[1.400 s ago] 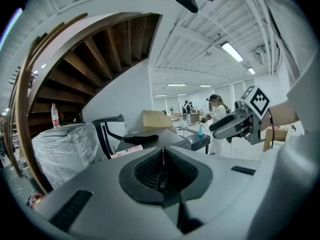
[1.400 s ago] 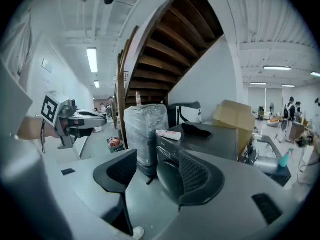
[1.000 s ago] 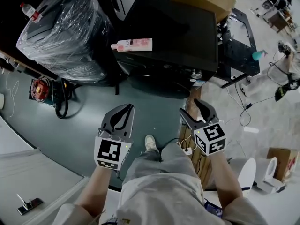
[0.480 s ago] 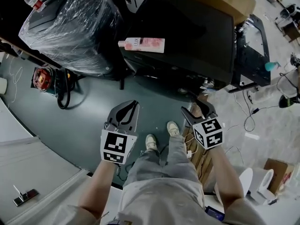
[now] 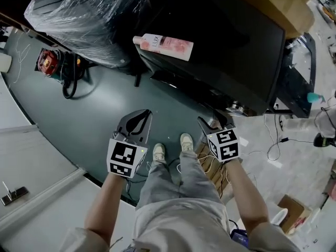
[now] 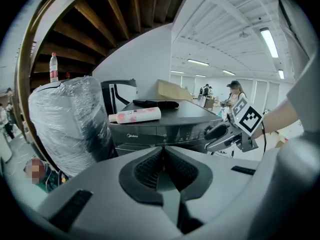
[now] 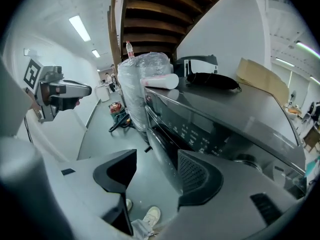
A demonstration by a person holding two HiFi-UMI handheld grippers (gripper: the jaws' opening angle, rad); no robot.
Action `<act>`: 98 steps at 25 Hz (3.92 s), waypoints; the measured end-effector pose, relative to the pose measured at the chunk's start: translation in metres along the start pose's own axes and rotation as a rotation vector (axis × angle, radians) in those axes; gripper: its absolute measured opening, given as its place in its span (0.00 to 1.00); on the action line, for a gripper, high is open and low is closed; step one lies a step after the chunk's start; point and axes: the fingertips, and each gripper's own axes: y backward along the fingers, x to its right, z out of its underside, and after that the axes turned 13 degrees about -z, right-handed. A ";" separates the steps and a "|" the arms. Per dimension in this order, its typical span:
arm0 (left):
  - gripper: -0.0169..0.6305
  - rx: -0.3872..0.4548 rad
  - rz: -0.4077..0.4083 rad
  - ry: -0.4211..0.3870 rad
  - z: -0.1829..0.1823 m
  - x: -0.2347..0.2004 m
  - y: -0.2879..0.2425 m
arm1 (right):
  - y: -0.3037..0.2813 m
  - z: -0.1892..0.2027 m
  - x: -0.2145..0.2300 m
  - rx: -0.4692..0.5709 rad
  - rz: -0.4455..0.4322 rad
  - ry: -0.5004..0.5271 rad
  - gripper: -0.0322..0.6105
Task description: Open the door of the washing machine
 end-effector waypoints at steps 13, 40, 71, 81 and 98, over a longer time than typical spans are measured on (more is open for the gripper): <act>0.07 -0.127 -0.112 0.072 0.050 0.014 -0.041 | -0.066 0.034 0.048 -0.155 -0.078 0.048 0.48; 0.07 -0.240 -0.133 0.128 0.111 0.006 -0.035 | -0.096 0.069 0.046 -0.260 0.037 -0.065 0.31; 0.07 -0.292 -0.228 0.214 0.226 -0.115 0.086 | -0.168 0.099 -0.167 -0.290 0.093 -0.410 0.30; 0.07 -0.319 -0.258 0.178 0.247 -0.174 0.101 | -0.209 0.079 -0.221 -0.253 0.121 -0.534 0.31; 0.07 -0.307 -0.288 0.143 0.255 -0.252 0.087 | -0.252 0.053 -0.262 -0.225 0.175 -0.717 0.31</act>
